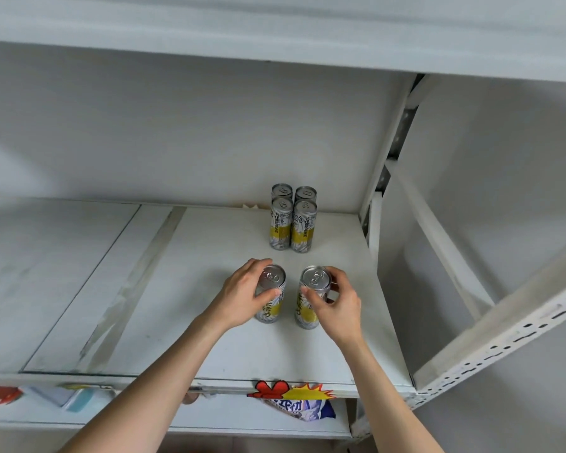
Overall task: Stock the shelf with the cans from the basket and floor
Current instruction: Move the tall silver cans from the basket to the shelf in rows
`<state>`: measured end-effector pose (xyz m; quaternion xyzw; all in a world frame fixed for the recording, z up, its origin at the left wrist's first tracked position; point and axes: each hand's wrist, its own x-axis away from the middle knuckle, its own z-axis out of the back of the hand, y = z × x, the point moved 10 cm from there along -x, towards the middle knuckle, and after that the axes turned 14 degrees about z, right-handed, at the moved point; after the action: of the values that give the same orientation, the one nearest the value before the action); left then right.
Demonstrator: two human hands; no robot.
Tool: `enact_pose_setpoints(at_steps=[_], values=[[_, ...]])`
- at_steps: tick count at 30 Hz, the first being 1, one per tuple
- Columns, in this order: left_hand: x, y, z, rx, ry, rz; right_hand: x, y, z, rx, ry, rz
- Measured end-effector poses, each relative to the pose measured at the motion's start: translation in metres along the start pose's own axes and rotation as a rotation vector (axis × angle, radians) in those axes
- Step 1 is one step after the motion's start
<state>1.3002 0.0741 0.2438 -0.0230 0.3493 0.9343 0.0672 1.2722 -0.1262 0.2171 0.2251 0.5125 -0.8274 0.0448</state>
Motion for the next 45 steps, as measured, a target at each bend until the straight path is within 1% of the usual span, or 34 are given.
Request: enact_pose_setpoints(at_steps=[3, 6, 9, 13, 18, 28, 34, 45], values=[[-0.001, -0.006, -0.004, 0.098, -0.003, 0.036, 0.004, 0.005, -0.004, -0.045, -0.012, -0.021], [-0.002, -0.022, -0.01, 0.253, -0.024, 0.153, 0.01, 0.014, -0.005, -0.09, -0.017, -0.073], [0.004, -0.037, -0.02, 0.349, -0.036, 0.215, 0.019, 0.025, -0.006, -0.114, -0.03, -0.111], [0.015, -0.06, -0.041, 0.404, -0.061, 0.278, 0.031, 0.043, -0.01, -0.167, -0.042, -0.168], [0.018, -0.082, -0.065, 0.423, -0.051, 0.329, 0.032, 0.052, -0.017, -0.205, -0.041, -0.138], [-0.017, -0.086, -0.075, 0.422, 0.013, 0.27, 0.002, 0.066, -0.031, -0.179, -0.019, -0.072], [-0.047, -0.086, -0.074, 0.368, 0.092, 0.231, -0.025, 0.079, -0.038, -0.177, 0.016, -0.031], [-0.091, -0.079, -0.077, 0.356, 0.12, 0.197, -0.07, 0.091, -0.049, -0.139, 0.044, 0.034]])
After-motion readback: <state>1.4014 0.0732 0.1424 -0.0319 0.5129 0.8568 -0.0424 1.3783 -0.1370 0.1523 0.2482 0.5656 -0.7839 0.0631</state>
